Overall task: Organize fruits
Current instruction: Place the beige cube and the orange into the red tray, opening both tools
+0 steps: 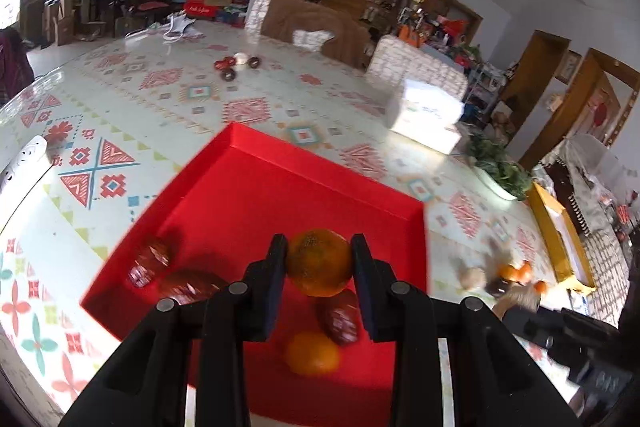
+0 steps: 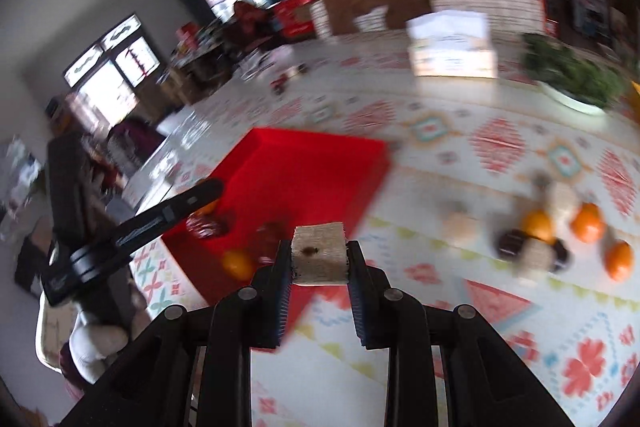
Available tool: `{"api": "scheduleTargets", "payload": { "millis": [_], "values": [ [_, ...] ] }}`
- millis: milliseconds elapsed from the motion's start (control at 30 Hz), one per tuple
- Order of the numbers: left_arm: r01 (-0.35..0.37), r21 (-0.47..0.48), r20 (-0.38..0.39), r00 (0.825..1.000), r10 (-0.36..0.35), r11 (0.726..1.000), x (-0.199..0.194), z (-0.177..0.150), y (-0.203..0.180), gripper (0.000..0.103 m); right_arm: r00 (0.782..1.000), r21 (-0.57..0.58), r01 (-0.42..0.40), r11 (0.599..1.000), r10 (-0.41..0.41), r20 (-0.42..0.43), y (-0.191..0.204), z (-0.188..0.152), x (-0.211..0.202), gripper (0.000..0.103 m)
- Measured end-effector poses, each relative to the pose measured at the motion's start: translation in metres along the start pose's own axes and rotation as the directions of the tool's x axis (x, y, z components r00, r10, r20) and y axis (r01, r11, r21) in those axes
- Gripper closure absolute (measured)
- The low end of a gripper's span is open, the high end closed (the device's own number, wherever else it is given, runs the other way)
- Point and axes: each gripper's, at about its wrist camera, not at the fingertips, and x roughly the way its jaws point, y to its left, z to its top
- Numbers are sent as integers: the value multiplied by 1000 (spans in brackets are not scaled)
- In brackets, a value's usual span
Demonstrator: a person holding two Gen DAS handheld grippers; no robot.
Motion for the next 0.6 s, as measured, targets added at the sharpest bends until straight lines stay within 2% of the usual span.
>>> {"api": "scheduleTargets", "payload": {
  "millis": [233, 600],
  "values": [
    [-30, -18, -54, 998, 29, 999, 29, 10, 29, 72, 997, -63, -1, 998, -3, -74, 33, 10, 56, 75],
    [-24, -32, -93, 995, 21, 999, 47, 11, 41, 72, 987, -73, 50, 996, -61, -146, 36, 14, 108, 74]
  ]
}}
